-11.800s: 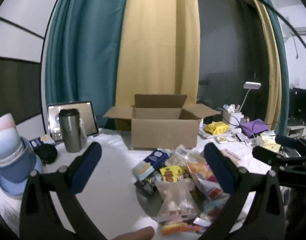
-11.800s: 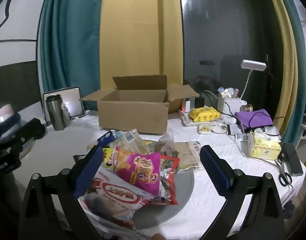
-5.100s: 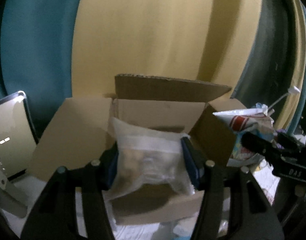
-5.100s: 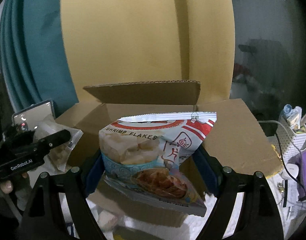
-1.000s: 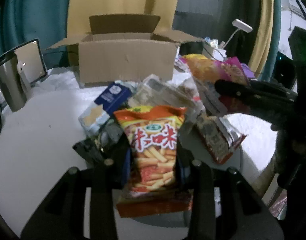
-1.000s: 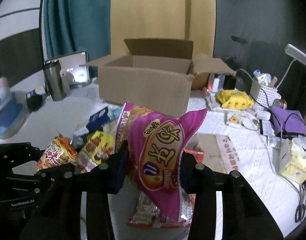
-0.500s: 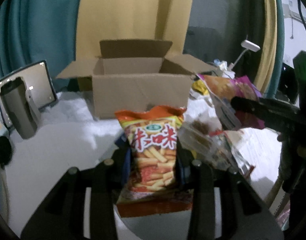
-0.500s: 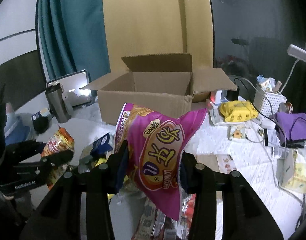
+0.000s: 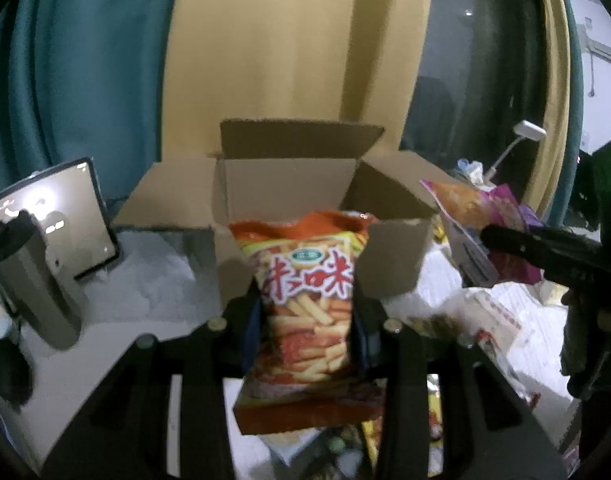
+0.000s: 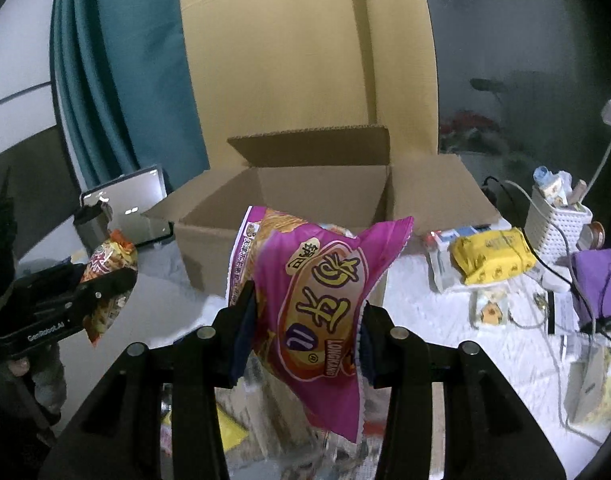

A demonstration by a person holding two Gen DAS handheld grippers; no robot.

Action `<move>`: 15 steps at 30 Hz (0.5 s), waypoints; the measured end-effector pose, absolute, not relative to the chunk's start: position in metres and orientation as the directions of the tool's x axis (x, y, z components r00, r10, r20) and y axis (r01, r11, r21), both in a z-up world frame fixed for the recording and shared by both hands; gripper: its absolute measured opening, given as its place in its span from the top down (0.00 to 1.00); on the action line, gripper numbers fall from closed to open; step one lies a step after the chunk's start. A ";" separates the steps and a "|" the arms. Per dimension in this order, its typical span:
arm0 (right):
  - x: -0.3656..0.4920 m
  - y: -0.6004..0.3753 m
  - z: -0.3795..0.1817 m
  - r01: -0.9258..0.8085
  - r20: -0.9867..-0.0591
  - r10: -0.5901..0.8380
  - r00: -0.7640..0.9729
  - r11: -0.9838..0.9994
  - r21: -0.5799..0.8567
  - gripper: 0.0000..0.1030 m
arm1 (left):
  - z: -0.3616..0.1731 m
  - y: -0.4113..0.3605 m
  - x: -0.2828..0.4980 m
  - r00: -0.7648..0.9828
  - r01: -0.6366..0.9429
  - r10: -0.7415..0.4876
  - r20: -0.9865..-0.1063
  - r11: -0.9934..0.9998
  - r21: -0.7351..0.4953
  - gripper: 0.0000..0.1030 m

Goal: Organize snacks
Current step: 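Carry both bags into the cardboard box and open both grippers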

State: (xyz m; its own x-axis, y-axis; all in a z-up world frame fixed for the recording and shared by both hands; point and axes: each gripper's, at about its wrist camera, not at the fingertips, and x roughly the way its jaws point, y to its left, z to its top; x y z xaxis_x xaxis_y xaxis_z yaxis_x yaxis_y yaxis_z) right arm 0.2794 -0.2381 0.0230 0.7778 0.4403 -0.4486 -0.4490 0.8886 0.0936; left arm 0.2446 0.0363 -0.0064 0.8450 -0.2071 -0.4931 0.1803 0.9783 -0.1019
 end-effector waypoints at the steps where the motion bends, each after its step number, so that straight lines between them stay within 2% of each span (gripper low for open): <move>1: 0.285 -0.236 0.026 -0.448 -0.446 0.440 0.779 0.889 0.094 0.56 | -0.005 0.038 0.250 0.846 0.181 -0.209 -0.491 0.978 -0.105 0.63; 15: 0.352 -0.214 0.039 -0.439 -0.447 0.444 0.777 0.890 0.121 0.56 | 0.011 0.052 0.327 0.860 0.174 -0.215 -0.462 0.976 -0.130 0.63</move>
